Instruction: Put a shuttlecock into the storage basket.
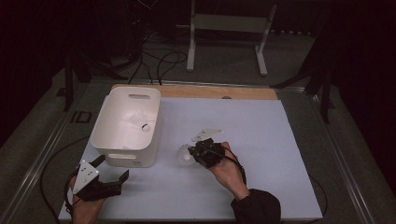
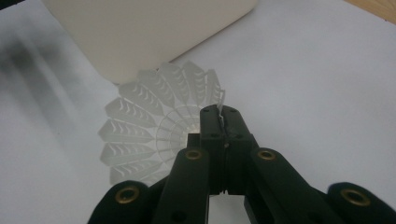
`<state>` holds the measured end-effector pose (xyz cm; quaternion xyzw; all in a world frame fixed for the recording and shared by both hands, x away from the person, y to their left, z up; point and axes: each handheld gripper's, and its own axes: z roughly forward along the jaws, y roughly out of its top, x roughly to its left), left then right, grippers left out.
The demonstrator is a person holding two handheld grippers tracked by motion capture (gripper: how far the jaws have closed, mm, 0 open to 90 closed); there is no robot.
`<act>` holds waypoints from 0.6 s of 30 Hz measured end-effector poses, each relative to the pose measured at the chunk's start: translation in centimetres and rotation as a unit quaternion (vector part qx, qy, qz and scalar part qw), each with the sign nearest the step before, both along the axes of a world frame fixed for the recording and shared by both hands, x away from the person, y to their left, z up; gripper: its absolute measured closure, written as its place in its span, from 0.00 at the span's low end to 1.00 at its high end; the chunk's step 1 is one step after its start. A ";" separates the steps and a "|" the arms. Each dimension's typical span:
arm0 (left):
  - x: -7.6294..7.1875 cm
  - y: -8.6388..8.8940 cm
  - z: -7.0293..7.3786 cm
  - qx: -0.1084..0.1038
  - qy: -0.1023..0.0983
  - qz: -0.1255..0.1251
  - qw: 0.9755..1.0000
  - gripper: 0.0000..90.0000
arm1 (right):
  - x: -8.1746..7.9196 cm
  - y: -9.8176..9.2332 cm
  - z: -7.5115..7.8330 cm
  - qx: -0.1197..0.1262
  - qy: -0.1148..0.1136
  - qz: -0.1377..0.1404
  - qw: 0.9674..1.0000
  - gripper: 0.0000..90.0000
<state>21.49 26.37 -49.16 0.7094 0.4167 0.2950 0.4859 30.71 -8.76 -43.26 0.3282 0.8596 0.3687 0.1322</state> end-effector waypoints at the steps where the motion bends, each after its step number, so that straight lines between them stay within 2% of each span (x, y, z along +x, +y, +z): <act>1: 0.0 0.0 0.0 0.000 0.000 0.000 1.000 0.01 | 0.0 0.0 0.0 0.000 0.000 0.001 1.000 0.99; 18: 0.0 0.0 0.0 -0.001 0.000 0.000 1.000 0.01 | 0.1 0.2 0.9 0.005 -0.007 -0.004 1.000 0.99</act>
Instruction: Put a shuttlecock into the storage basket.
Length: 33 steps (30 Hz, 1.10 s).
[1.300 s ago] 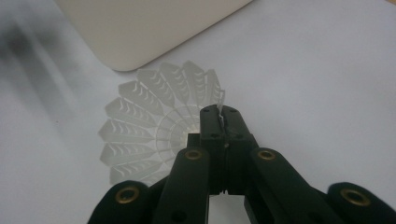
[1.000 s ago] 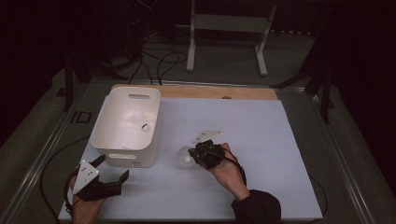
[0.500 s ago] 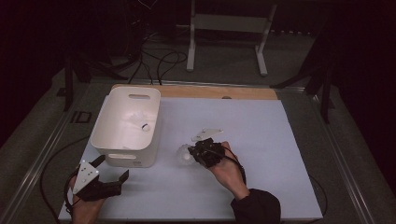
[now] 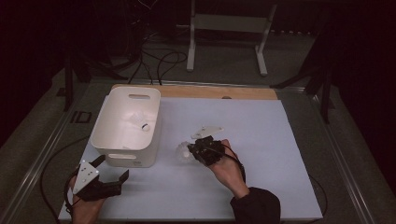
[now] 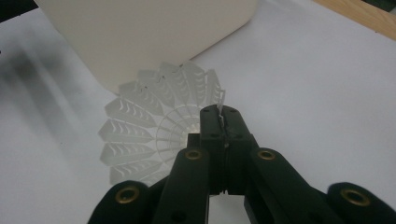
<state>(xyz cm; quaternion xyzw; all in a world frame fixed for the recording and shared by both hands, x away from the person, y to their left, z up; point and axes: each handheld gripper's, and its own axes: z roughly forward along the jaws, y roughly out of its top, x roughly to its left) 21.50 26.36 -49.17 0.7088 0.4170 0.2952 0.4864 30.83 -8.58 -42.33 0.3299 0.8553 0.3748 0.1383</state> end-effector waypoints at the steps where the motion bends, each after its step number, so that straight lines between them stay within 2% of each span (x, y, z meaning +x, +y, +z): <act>1: 0.0 0.0 0.0 0.000 0.000 0.000 1.000 0.01 | 0.0 0.0 0.1 -0.001 0.000 0.001 1.000 0.99; 33: 0.0 0.0 0.0 0.001 0.000 0.000 1.000 0.01 | 0.8 0.1 1.8 0.008 -0.016 -0.007 1.000 0.99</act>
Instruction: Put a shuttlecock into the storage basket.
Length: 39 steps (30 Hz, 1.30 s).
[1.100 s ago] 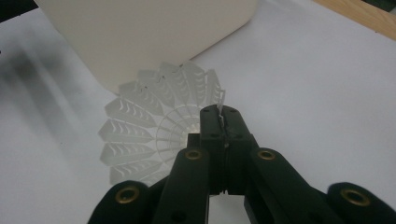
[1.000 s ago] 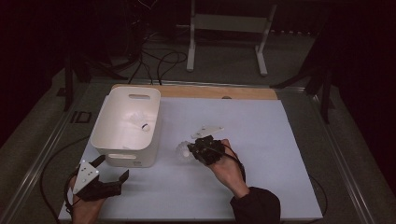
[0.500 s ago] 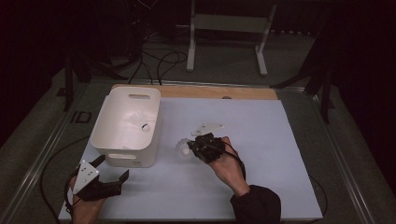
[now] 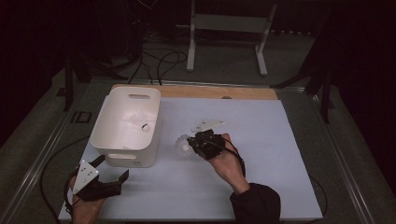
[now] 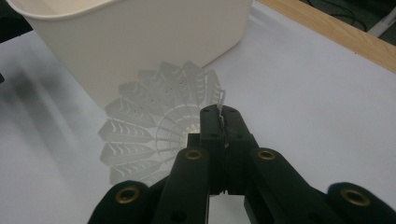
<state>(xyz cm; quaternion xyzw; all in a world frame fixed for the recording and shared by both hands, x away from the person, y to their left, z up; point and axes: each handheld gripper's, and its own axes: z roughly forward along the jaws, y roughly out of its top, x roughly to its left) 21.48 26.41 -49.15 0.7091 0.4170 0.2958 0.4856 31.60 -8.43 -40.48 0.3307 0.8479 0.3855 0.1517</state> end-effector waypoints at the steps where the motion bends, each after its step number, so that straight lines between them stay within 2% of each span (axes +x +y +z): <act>1: 0.0 0.0 0.0 0.000 0.000 0.000 1.000 0.01 | 0.1 0.0 0.1 0.001 -0.001 0.000 1.000 0.99; 39: 0.0 0.0 0.0 0.000 0.000 0.000 1.000 0.01 | 1.8 0.3 1.6 0.019 -0.009 -0.021 1.000 0.99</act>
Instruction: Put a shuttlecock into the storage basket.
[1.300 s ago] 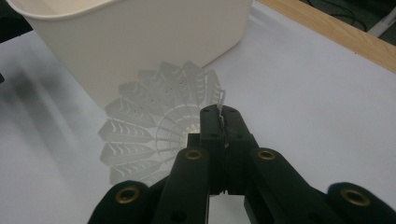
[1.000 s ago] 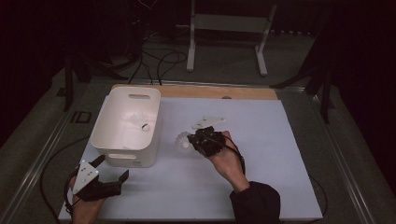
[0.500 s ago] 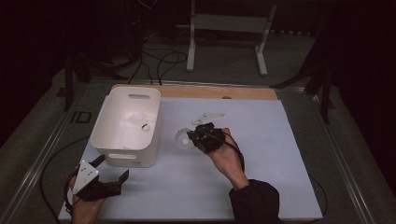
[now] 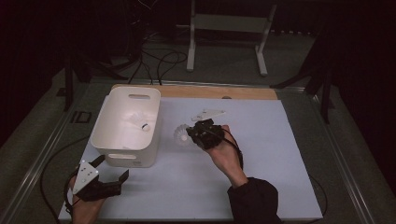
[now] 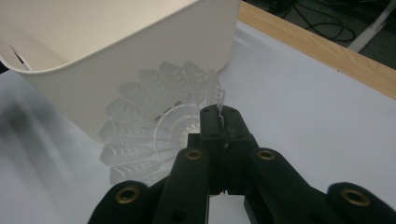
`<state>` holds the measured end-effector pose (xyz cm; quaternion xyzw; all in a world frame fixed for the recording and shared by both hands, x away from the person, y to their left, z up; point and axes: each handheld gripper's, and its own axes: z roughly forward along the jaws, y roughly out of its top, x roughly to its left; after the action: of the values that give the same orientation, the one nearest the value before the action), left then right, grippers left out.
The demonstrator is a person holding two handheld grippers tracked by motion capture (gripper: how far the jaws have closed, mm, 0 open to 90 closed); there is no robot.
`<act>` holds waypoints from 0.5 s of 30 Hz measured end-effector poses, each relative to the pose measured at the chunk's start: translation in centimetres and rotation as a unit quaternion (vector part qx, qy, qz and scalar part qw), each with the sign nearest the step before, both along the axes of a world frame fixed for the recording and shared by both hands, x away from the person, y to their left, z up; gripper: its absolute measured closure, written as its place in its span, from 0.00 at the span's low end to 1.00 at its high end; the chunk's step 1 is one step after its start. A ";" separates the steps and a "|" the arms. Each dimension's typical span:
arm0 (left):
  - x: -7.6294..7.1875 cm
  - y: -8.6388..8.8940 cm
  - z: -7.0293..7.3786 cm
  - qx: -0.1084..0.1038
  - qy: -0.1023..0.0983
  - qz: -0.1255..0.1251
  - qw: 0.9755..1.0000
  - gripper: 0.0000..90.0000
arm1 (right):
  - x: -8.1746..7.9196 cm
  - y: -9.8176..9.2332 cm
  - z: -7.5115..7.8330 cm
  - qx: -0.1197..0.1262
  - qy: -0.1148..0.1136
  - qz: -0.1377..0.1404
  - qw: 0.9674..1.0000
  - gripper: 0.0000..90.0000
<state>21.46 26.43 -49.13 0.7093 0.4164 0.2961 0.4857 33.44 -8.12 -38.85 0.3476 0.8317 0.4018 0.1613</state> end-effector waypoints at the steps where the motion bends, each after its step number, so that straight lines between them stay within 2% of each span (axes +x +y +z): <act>1: 0.0 0.0 0.0 0.000 0.000 0.000 1.000 0.01 | 0.0 0.0 0.1 0.000 -0.001 0.000 1.000 0.99; 15: 0.0 0.0 0.0 -0.001 0.000 0.000 1.000 0.01 | 0.4 0.3 0.8 0.007 -0.005 -0.001 1.000 0.99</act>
<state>21.48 26.41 -49.14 0.7091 0.4166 0.2957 0.4860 33.83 -7.79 -38.04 0.3473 0.8275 0.4098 0.1636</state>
